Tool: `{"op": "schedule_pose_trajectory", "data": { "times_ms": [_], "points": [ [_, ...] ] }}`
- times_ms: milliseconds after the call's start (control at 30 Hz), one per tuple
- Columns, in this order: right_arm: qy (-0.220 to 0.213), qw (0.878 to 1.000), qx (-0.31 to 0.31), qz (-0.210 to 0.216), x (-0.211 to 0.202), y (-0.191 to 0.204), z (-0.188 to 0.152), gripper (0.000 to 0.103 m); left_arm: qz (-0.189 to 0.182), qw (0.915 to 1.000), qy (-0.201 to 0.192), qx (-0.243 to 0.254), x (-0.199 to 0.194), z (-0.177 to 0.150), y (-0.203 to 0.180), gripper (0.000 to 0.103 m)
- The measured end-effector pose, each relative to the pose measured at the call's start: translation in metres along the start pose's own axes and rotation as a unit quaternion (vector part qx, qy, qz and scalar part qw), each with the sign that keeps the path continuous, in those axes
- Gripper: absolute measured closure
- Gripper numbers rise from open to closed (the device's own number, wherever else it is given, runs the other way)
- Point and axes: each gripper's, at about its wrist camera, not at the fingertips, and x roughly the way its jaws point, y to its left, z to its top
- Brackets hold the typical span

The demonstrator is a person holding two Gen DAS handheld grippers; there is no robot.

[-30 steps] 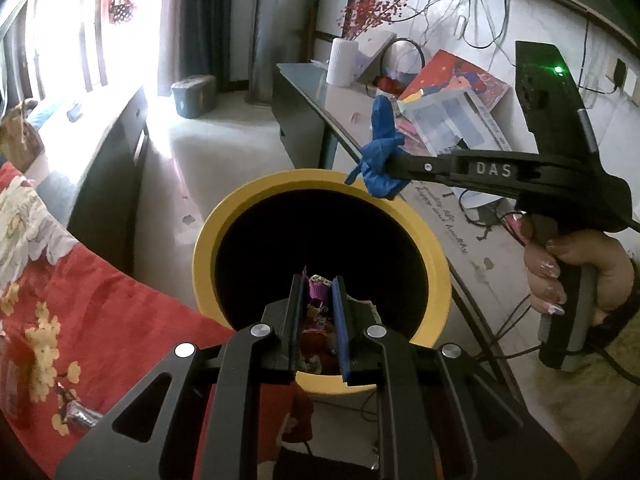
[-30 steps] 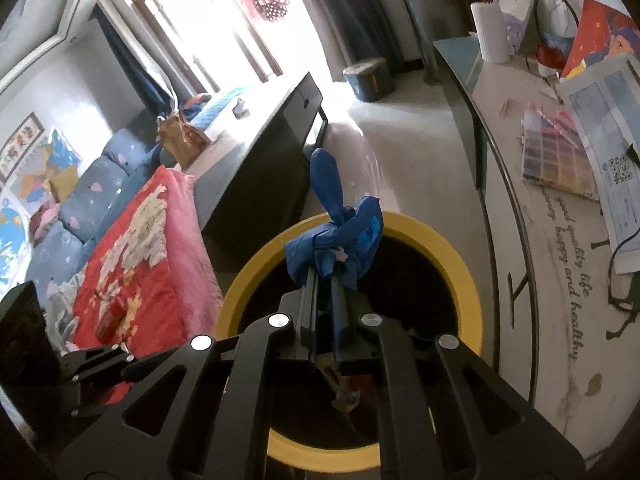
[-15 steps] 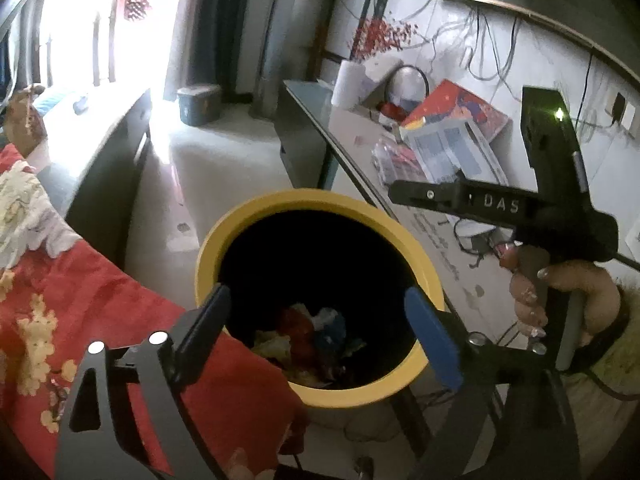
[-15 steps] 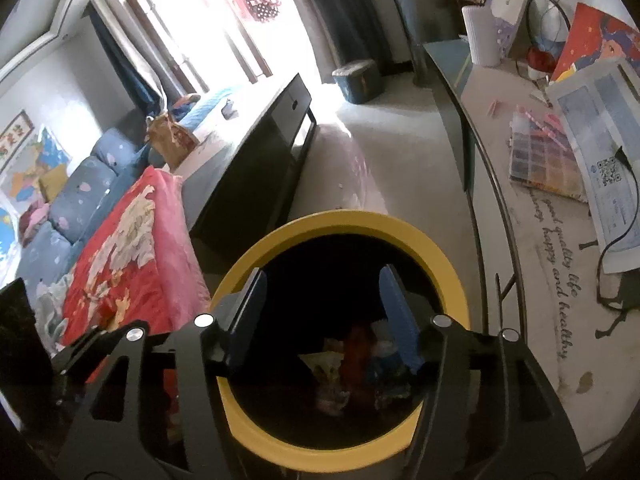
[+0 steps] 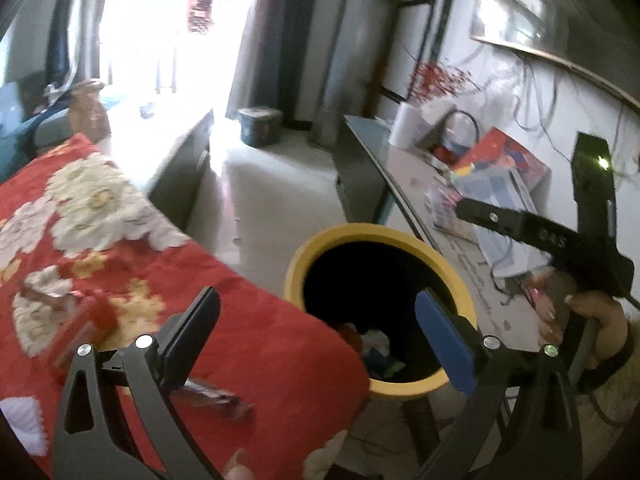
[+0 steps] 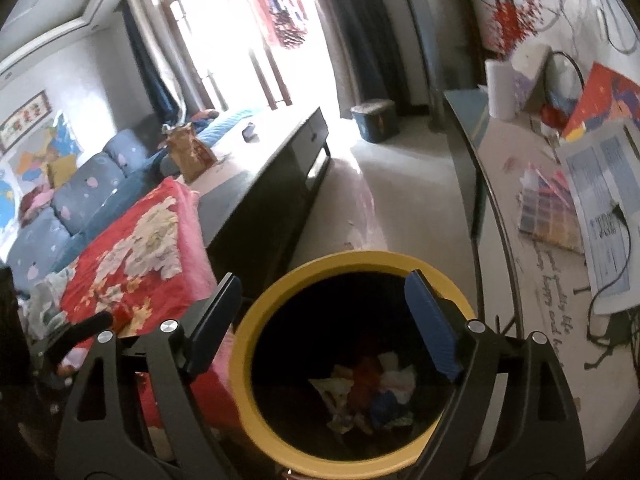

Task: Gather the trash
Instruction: 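Move both open tools back over the bedspread trash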

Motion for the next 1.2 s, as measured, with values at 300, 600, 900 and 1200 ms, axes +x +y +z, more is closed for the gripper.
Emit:
{"op": "schedule_pose_trajectory", "data": {
  "times_ms": [300, 600, 900, 1200],
  "points": [
    [-0.003, 0.998, -0.045, 0.032, -0.005, 0.041, -0.002, 0.026, 0.040, 0.9981, -0.030, -0.036, -0.040, 0.002, 0.036, 0.008],
    [0.001, 0.995, -0.086, 0.058, -0.007, 0.083, -0.009, 0.025, 0.076, 0.9929, -0.058, -0.070, -0.071, -0.003, 0.069, 0.008],
    [0.013, 0.988, -0.125, 0.088, -0.009, 0.123, -0.023, 0.025, 0.101, 0.9875, -0.071, -0.098, -0.093, -0.013, 0.095, 0.008],
    [0.028, 0.980, -0.161, 0.112, -0.008, 0.157, -0.037, 0.025, 0.125, 0.9814, -0.079, -0.122, -0.113, -0.024, 0.119, 0.008]
  ]
}}
